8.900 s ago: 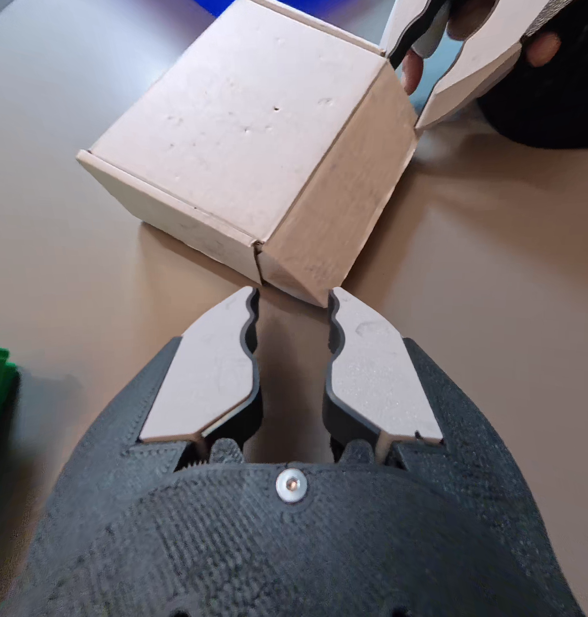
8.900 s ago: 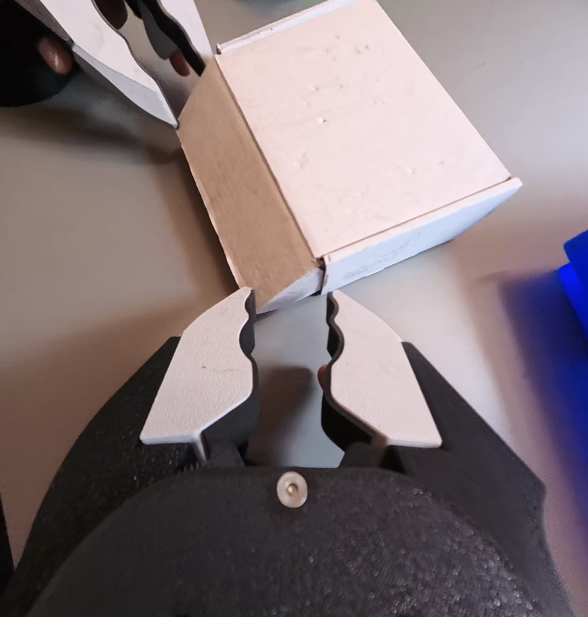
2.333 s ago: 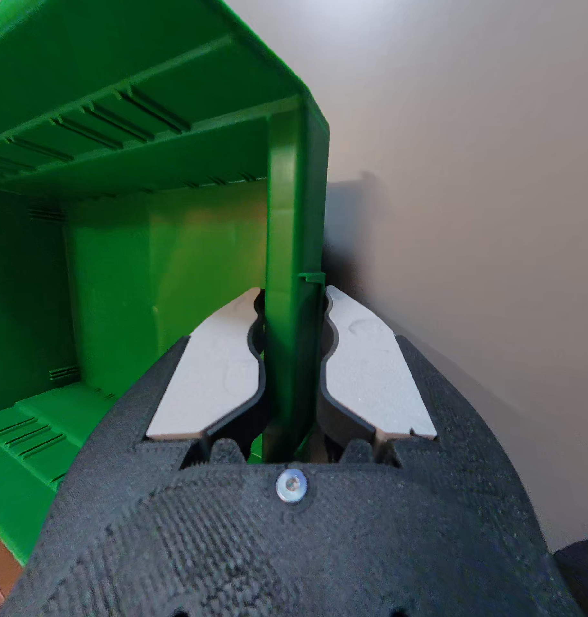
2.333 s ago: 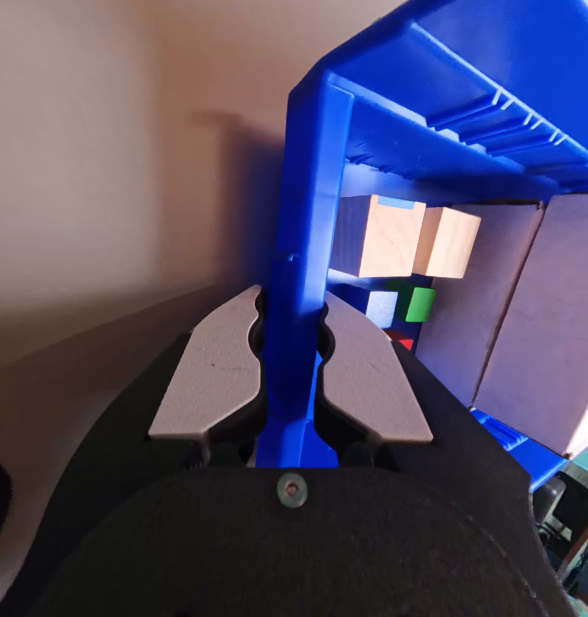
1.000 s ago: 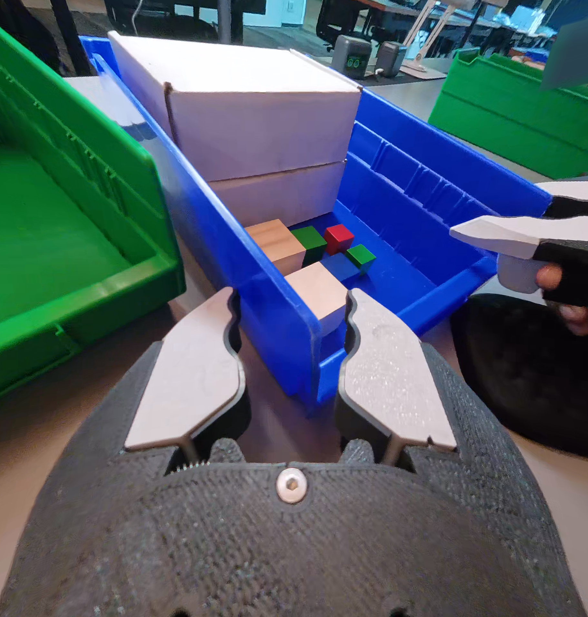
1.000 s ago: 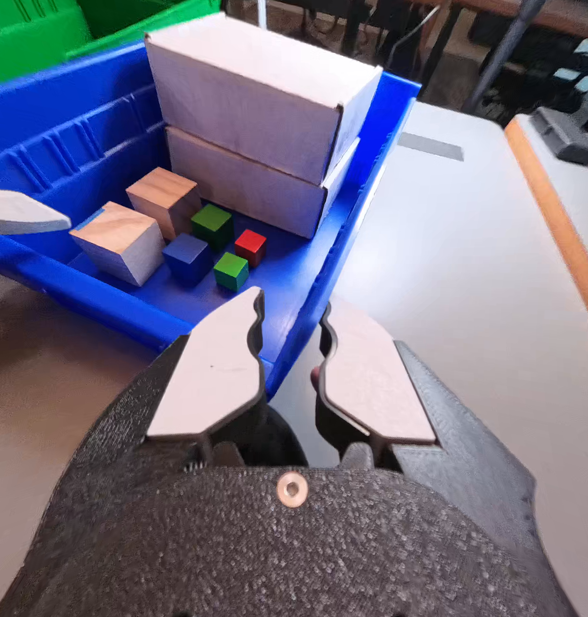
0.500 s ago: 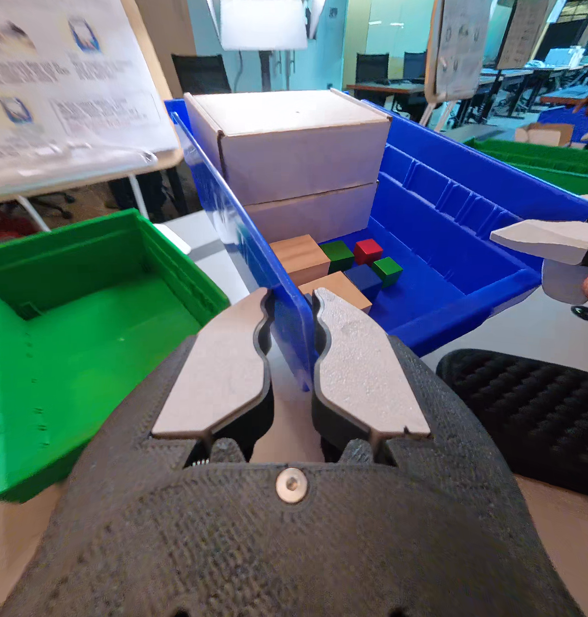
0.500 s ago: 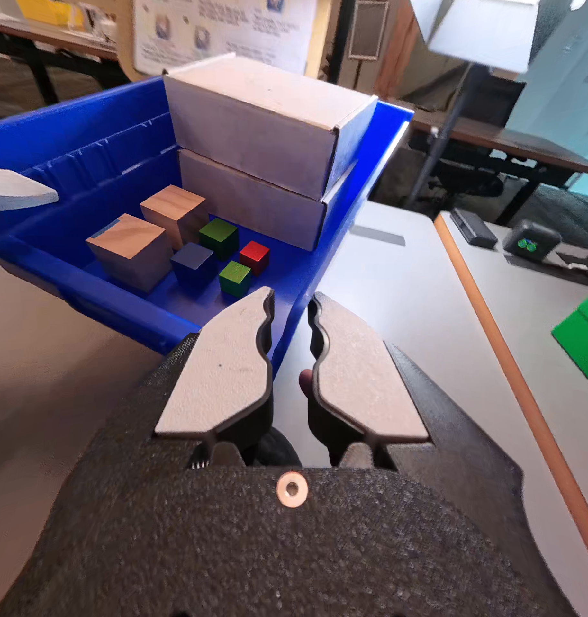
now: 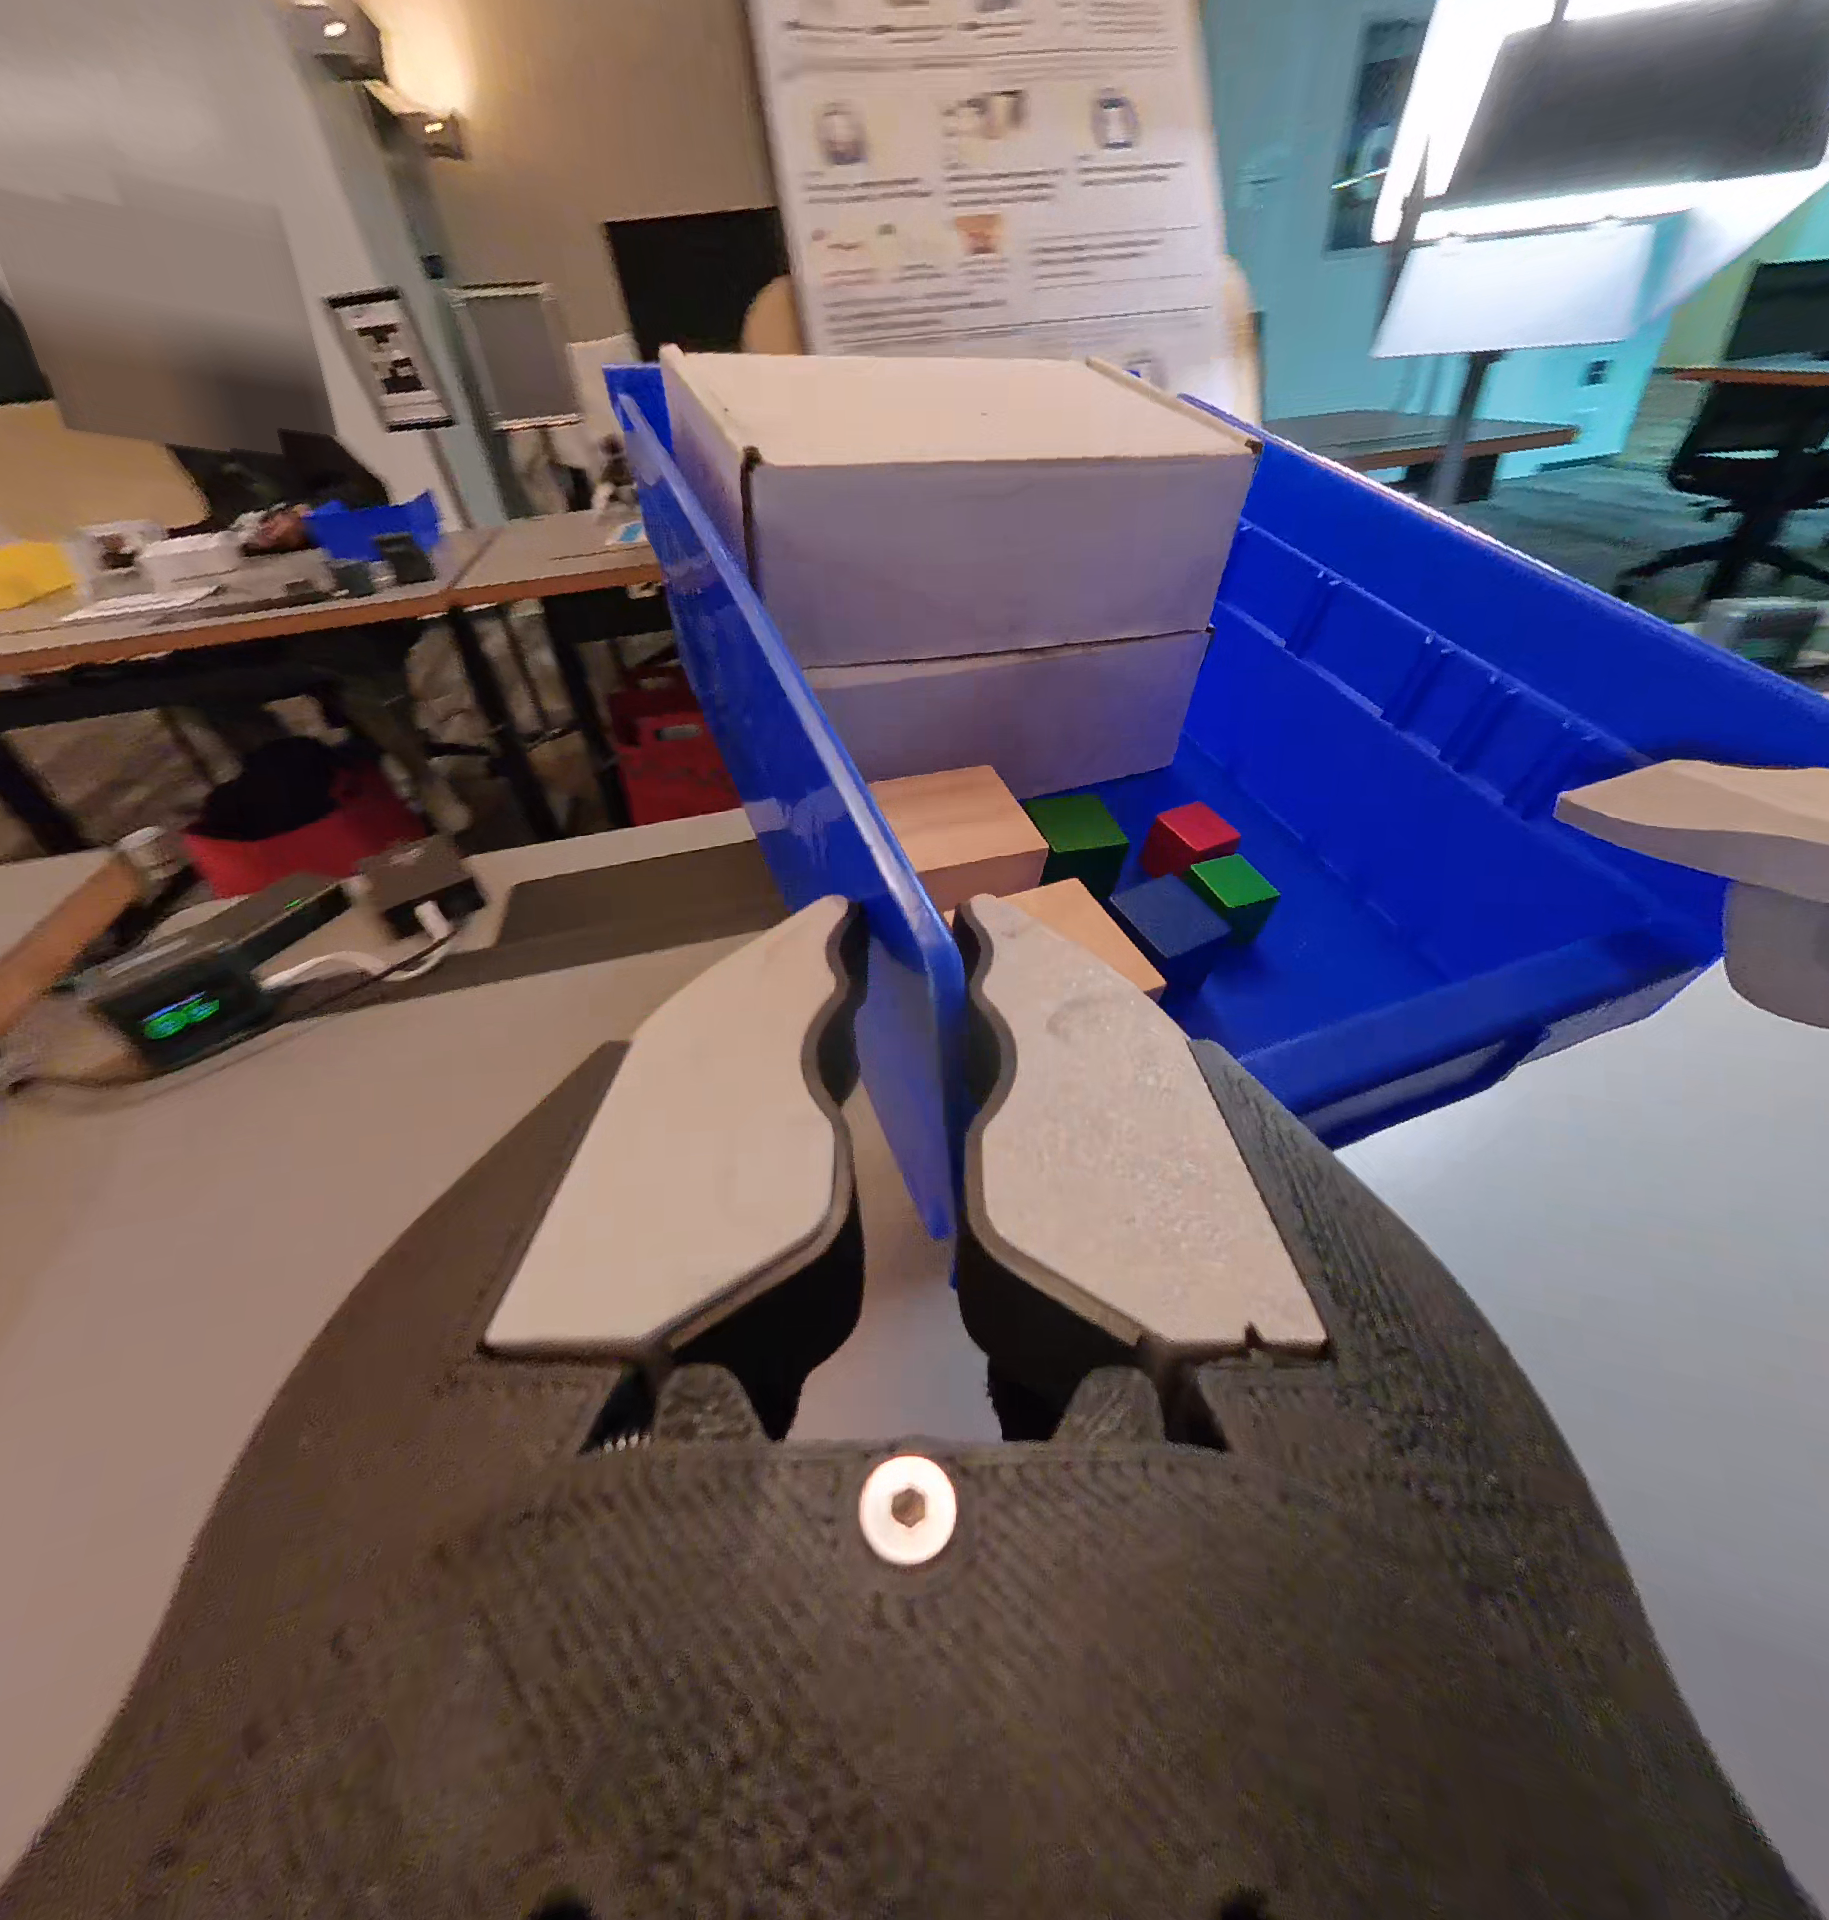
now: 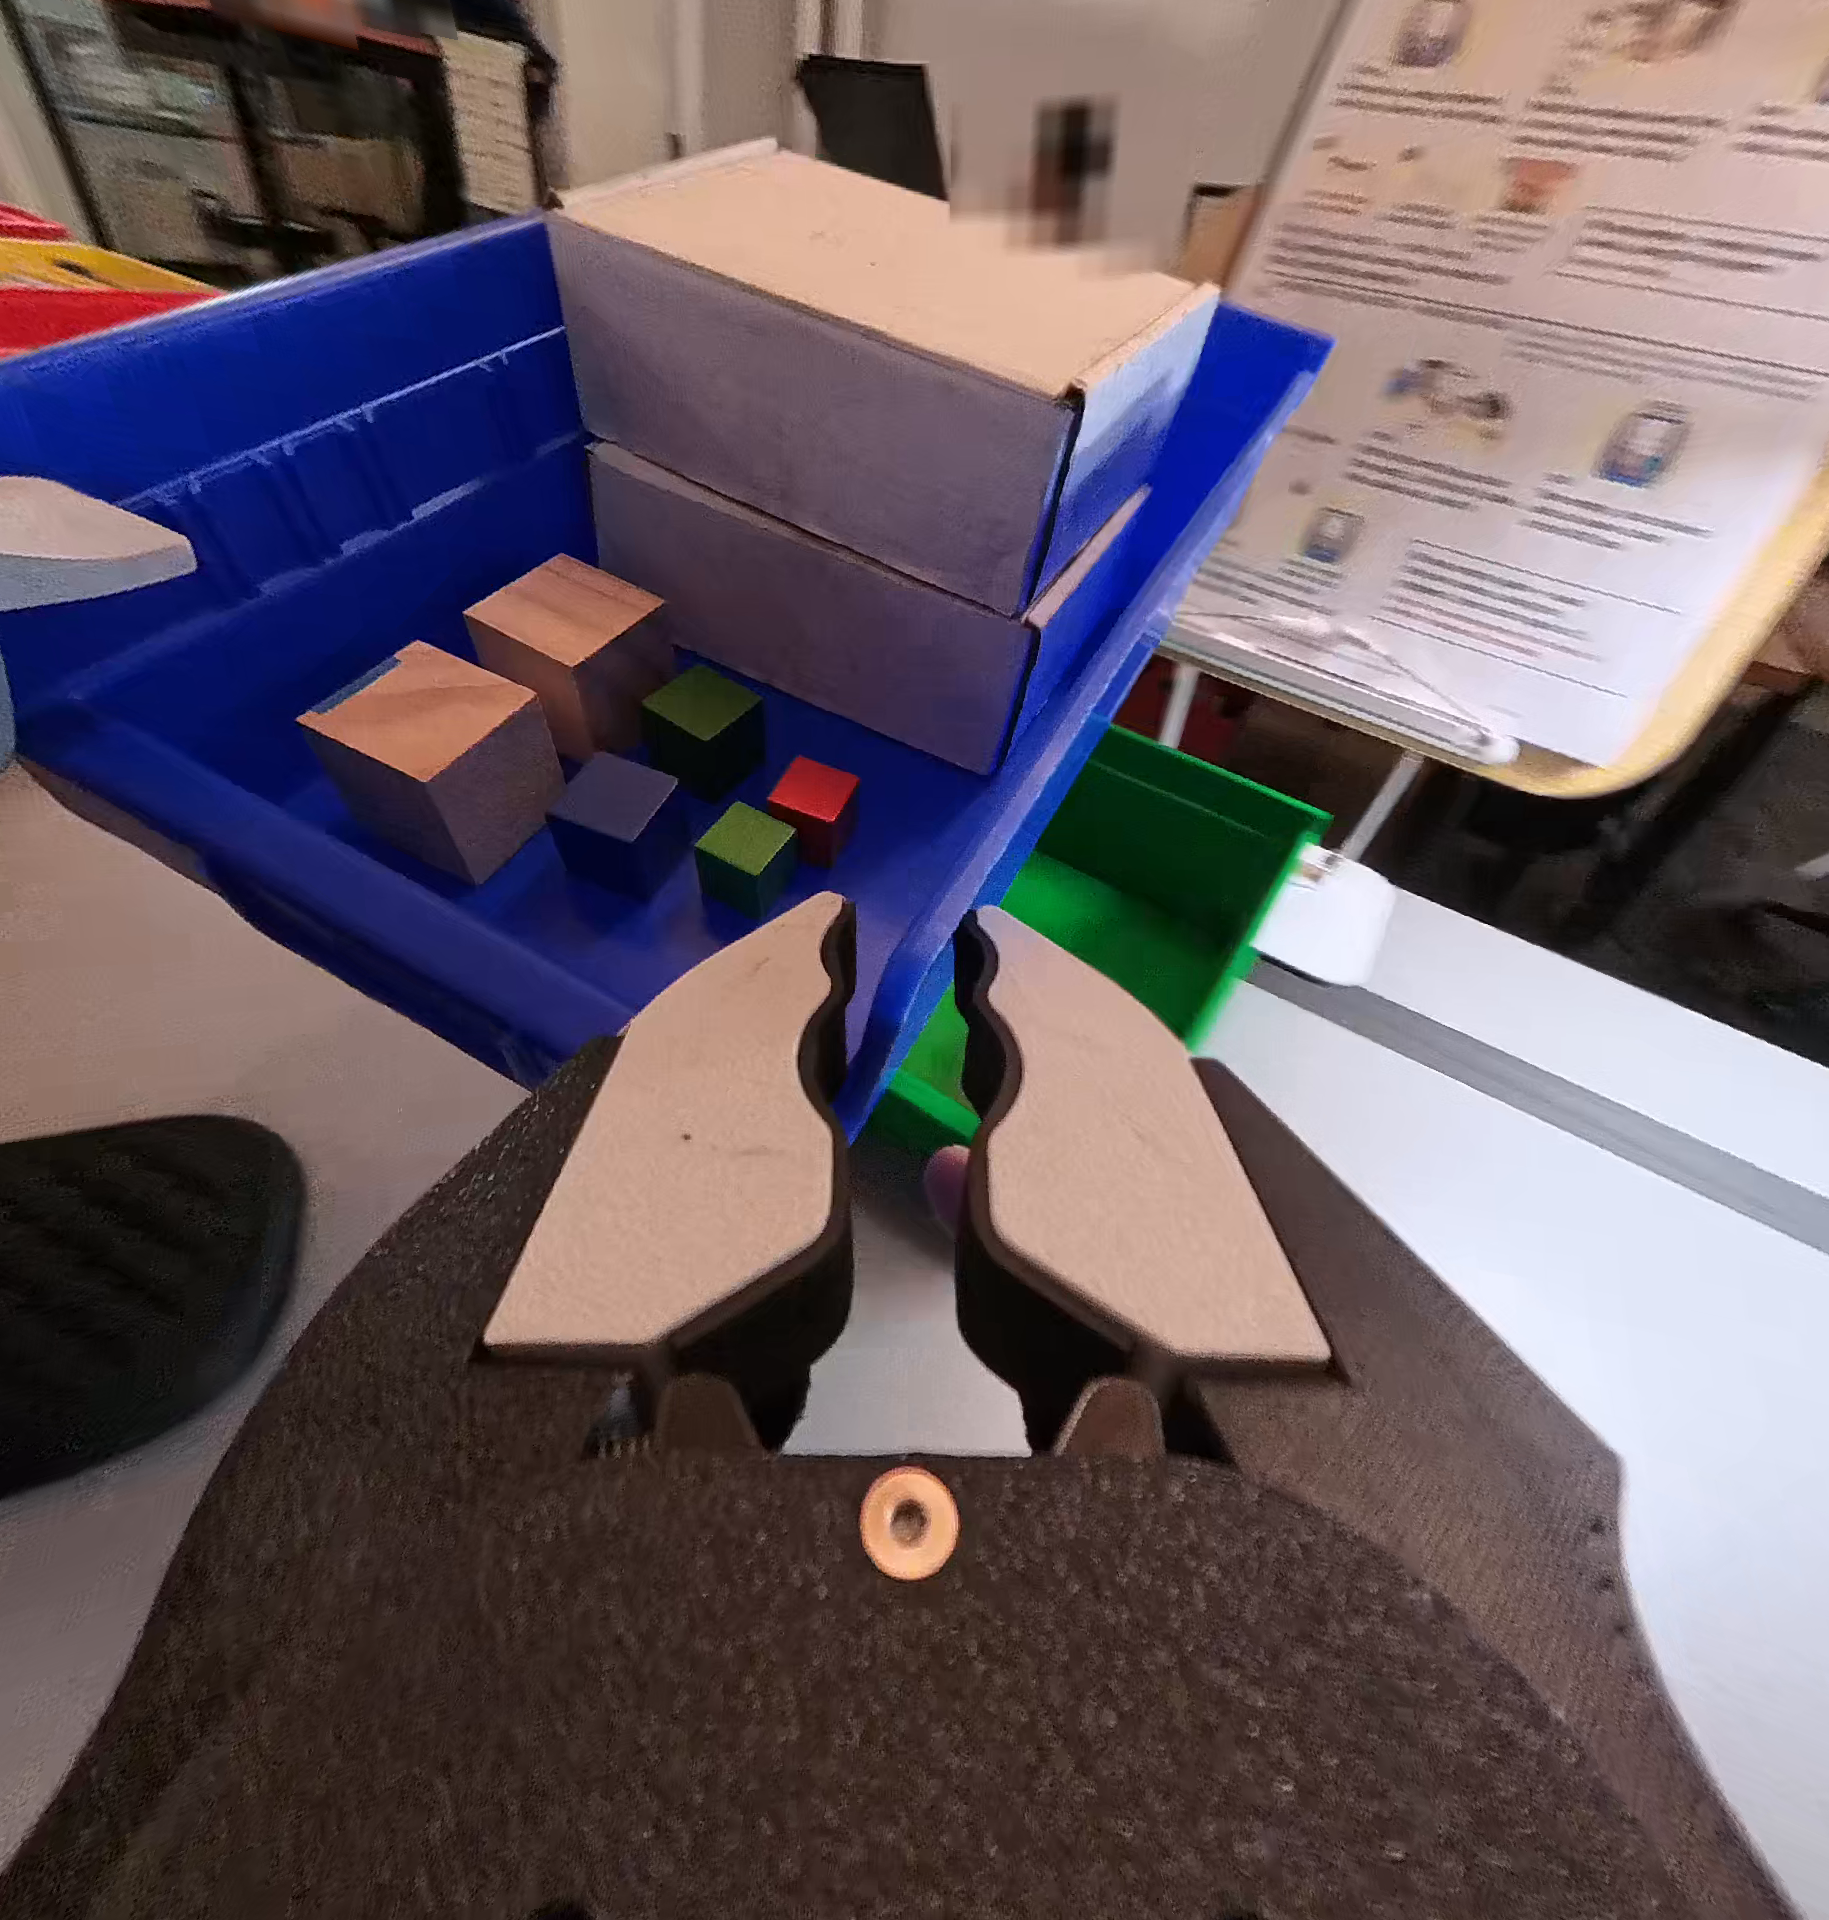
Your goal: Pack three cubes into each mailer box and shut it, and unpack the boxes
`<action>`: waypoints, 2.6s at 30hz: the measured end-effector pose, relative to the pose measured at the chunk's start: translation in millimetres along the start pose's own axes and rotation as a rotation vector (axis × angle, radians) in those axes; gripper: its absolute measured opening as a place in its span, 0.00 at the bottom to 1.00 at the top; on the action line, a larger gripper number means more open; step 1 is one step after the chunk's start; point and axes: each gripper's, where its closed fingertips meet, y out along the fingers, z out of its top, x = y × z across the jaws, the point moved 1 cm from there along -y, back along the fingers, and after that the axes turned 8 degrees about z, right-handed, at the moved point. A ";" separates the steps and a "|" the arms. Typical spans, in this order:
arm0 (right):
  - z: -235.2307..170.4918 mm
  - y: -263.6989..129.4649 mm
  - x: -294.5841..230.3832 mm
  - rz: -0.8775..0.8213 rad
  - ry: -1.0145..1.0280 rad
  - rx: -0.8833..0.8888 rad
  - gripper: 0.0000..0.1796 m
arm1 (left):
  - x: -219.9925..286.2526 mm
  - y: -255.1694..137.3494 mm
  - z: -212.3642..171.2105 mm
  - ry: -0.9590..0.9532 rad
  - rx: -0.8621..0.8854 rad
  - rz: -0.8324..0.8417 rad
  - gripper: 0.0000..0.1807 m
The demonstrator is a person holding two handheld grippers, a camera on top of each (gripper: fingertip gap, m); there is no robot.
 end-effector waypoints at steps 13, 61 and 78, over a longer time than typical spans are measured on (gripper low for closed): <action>-42.0 137.2 -114.4 0.270 -0.012 -0.132 0.11 | -147.1 -15.0 -77.4 -0.062 -0.075 0.251 0.05; -195.1 105.7 14.2 0.412 -0.677 -0.829 0.18 | -45.1 52.4 -223.4 0.878 -0.608 -0.443 0.17; -236.4 -24.0 163.3 0.231 -0.570 -0.937 0.17 | -69.5 120.4 -222.0 0.867 -0.546 -0.509 0.16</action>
